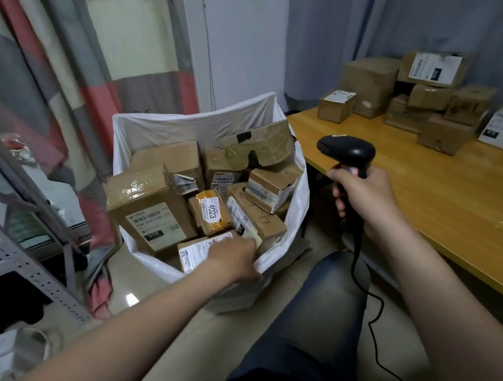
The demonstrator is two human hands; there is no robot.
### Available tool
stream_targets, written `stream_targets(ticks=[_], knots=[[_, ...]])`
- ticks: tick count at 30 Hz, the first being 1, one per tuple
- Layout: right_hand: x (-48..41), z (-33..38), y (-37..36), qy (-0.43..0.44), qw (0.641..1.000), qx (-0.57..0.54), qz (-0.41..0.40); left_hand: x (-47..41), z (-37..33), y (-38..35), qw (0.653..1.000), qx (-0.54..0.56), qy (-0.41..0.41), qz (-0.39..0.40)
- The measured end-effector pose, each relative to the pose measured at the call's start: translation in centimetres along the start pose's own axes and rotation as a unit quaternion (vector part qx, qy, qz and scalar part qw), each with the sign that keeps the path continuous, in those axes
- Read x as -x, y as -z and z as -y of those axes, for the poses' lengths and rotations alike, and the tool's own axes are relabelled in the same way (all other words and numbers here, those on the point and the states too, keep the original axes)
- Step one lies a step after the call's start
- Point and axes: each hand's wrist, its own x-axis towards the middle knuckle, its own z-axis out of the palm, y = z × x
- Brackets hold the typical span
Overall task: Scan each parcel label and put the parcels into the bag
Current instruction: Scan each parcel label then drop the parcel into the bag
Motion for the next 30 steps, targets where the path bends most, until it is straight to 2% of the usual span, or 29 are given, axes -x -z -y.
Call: stream_targets(ticks=[2, 6, 10, 13, 16, 21, 30], knots=[[0.2, 0.0, 0.0, 0.000, 1.000, 0.000, 0.003, -1.1, -1.0, -2.9, 0.999, -0.034, 0.009, 0.027], [0.3, -0.4, 0.7, -0.004, 1.000, 0.003, -0.002, -2.0, -2.5, -5.4, 0.994, -0.101, 0.007, -0.047], [0.3, -0.8, 1.4, -0.007, 1.000, -0.004, -0.005, -2.4, -2.7, -4.1, 0.991, -0.113, 0.003, -0.074], [0.3, -1.0, 1.8, -0.010, 1.000, -0.009, -0.006, -2.7, -1.8, -2.4, 0.996, -0.056, 0.011, -0.068], [0.3, -0.9, 2.1, -0.010, 1.000, -0.014, -0.012, -3.4, -0.7, -0.5, 0.997, 0.052, 0.033, -0.046], [0.3, -0.6, 2.2, -0.004, 1.000, -0.019, -0.016, -5.1, 1.6, 3.3, 0.977, 0.207, 0.057, -0.001], [0.2, -1.1, 2.2, -0.020, 1.000, -0.010, -0.017, -5.3, 2.3, 3.8, 0.971, 0.236, 0.022, 0.036]])
